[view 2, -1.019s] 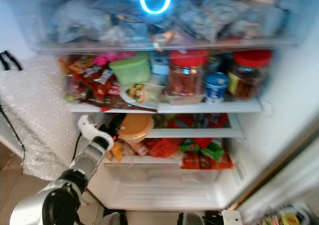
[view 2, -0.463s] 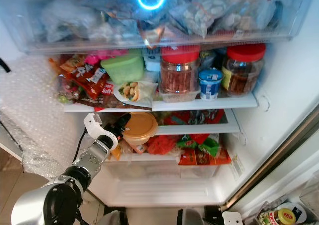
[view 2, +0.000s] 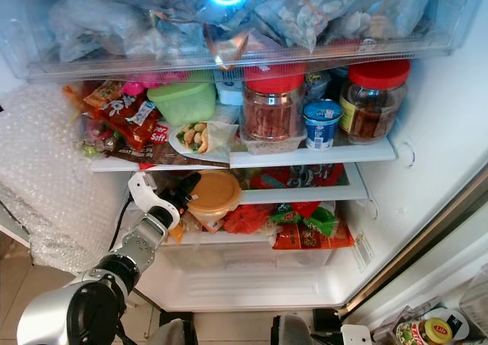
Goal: Restocking fridge
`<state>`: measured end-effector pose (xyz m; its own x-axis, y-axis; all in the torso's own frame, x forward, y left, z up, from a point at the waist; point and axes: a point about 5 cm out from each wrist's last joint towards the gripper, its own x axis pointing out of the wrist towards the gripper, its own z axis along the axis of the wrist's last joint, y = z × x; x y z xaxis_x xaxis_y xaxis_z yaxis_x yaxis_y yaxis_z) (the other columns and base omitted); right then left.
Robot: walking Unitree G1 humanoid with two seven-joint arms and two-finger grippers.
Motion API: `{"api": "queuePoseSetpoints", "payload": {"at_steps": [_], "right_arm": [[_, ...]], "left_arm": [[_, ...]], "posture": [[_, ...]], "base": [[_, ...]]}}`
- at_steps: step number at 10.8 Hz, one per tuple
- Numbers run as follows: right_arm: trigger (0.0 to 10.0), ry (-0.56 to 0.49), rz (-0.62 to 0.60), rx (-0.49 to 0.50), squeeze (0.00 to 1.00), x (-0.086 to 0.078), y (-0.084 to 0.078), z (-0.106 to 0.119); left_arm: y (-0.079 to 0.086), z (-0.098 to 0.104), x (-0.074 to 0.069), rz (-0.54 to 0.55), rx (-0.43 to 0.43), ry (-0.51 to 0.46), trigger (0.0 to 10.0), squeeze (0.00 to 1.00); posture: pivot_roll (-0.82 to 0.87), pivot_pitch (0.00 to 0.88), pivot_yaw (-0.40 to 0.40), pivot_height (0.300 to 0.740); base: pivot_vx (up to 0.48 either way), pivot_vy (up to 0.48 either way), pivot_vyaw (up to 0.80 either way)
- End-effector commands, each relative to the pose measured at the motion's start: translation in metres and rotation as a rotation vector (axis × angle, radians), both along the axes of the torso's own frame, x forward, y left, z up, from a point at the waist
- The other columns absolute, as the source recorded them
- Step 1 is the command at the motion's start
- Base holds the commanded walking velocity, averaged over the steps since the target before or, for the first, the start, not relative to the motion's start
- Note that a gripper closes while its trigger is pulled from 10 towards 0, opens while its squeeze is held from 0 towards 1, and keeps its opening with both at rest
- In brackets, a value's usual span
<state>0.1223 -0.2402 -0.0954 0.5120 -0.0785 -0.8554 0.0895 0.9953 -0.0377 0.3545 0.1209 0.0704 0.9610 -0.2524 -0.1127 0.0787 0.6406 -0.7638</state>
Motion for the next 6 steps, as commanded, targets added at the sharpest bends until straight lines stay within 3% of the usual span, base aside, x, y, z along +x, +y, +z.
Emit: {"api": "queuePoseSetpoints", "payload": {"at_steps": [1, 4, 6], "right_arm": [[10.0, 0.025, -0.002, 0.024, 0.00, -0.0059, 0.0080, -0.0041], [10.0, 0.027, 0.000, 0.024, 0.00, -0.0046, 0.0080, -0.0038], [10.0, 0.027, 0.004, 0.024, 0.00, -0.0043, 0.0076, -0.0036]], "left_arm": [[0.0055, 0.0008, 0.0003, 0.020, -0.001, -0.012, 10.0, 0.00], [0.0034, 0.0021, 0.0007, 0.016, -0.009, -0.024, 10.0, 0.00], [0.0038, 0.0026, 0.0009, 0.018, -0.014, -0.028, 10.0, 0.00]], "posture": [[-0.19, 0.062, 0.087, 0.652], [-0.19, 0.055, 0.086, 0.652], [-0.19, 0.048, 0.084, 0.652]], "base": [[0.000, 0.000, 0.00], [0.000, 0.000, 0.00], [0.244, 0.000, 0.00]]}}
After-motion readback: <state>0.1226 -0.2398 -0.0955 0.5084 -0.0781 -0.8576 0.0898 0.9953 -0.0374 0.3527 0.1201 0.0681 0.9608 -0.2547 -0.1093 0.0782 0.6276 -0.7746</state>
